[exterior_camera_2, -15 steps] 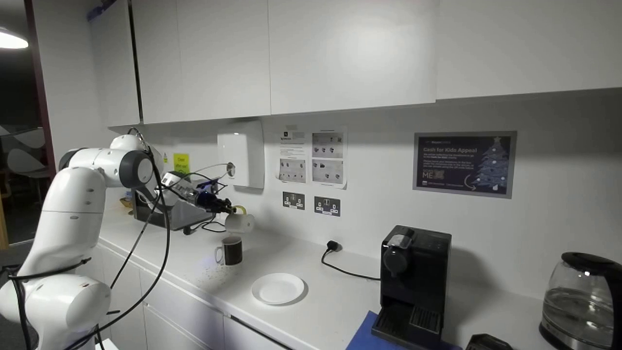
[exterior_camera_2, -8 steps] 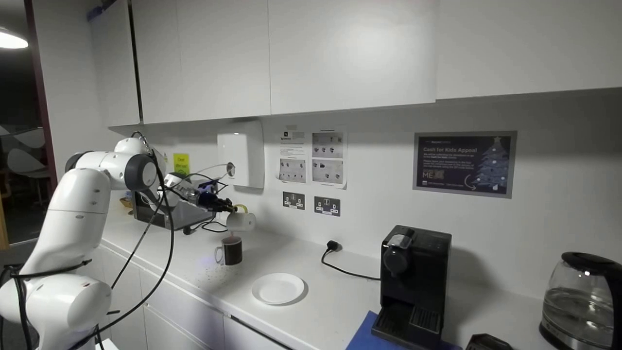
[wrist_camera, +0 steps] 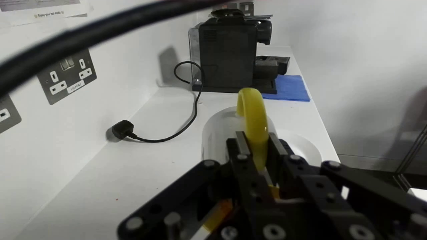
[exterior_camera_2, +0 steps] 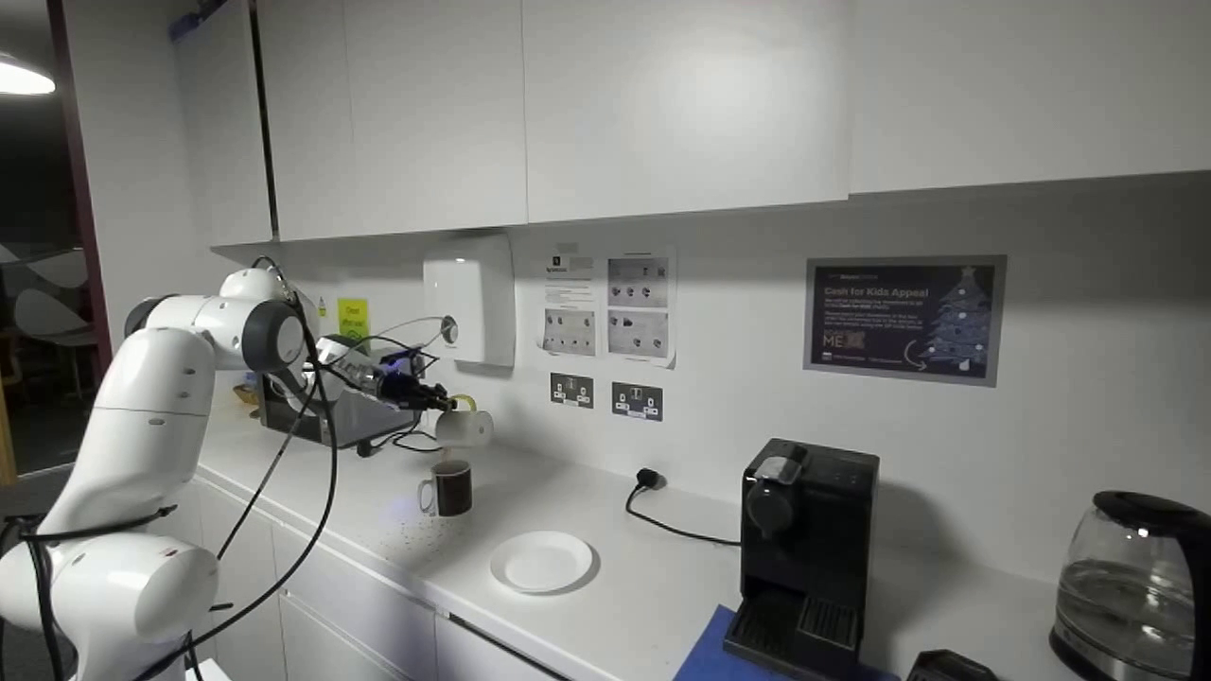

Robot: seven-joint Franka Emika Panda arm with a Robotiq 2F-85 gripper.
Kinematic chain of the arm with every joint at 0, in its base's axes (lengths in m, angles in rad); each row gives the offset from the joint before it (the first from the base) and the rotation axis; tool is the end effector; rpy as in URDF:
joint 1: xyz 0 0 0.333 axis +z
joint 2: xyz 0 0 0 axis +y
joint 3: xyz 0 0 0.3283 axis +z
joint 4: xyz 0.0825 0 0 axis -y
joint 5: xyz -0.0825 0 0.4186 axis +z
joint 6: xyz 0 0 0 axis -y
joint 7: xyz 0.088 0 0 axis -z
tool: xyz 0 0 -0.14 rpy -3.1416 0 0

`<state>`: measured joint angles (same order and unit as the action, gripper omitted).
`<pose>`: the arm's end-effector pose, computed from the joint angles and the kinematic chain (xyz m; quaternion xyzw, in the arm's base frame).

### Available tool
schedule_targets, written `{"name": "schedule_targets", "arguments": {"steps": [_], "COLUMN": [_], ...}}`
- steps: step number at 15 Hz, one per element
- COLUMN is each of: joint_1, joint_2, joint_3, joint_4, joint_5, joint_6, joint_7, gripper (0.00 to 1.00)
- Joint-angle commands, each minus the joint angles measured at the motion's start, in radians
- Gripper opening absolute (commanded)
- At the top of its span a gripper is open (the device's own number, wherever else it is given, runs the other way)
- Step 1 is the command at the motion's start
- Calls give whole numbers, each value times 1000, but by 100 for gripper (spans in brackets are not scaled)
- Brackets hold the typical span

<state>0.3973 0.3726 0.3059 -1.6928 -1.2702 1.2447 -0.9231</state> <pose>0.5792 0.2607 0.4148 0.4911 0.5990 -0.3759 0.5087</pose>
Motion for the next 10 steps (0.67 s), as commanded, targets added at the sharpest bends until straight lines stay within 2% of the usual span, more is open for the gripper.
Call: {"name": "schedule_targets", "arguments": {"steps": [1, 10], "joint_1": [14, 13], "joint_2": [-18, -18], "joint_3": [2, 1], "joint_4": [7, -2], "joint_5": [-31, -27], "joint_6": [-64, -89], "joint_7": [-26, -28], "gripper": [5, 5]}}
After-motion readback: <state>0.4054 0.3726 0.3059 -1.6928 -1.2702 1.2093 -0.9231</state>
